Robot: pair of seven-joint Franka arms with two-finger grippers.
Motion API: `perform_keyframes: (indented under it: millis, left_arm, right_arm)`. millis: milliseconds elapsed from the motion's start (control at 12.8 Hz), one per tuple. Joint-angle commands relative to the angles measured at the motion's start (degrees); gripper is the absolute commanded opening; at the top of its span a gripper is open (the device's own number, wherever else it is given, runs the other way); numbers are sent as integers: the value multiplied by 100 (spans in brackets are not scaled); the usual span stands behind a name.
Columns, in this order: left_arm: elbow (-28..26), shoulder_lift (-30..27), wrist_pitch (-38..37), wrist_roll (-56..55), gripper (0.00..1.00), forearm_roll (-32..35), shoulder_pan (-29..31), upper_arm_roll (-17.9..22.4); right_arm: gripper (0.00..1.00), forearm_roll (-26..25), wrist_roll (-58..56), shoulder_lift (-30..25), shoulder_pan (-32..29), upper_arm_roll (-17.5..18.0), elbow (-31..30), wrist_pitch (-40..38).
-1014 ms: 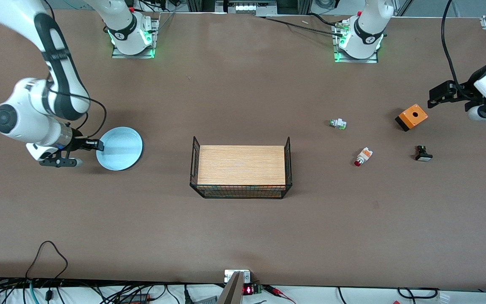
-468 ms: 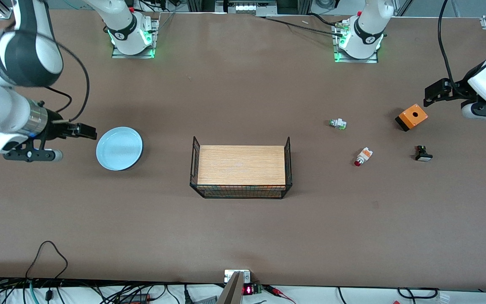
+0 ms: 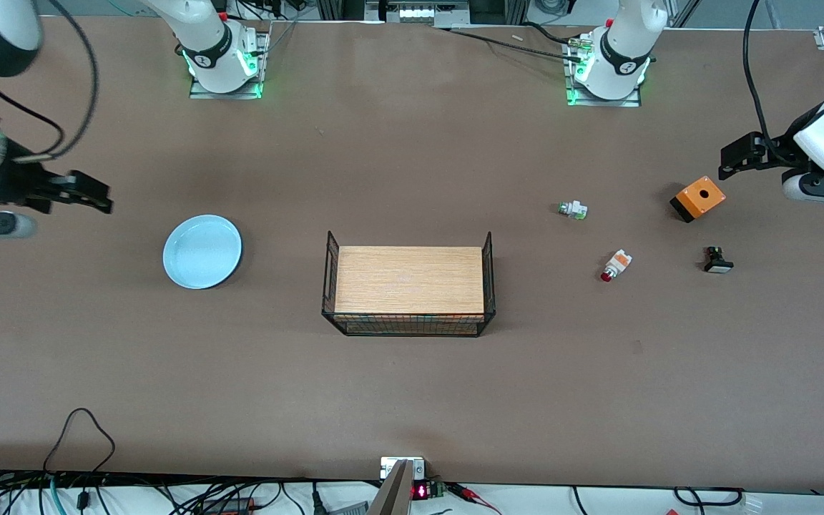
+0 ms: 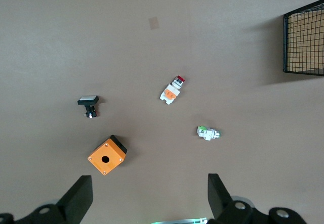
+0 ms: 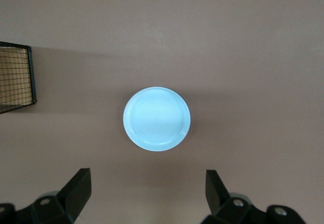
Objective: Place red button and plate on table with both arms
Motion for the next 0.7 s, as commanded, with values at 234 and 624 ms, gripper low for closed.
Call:
perform_keyframes:
  millis: [234, 624]
  left_arm:
    - [27, -145, -144, 62, 100, 118, 39, -17]
    - [18, -137, -126, 53, 100, 127, 39, -25]
  right_arm:
    - [100, -65, 92, -866, -110, -22, -952, -104]
    - [100, -74, 217, -920, -83, 4, -908, -272]
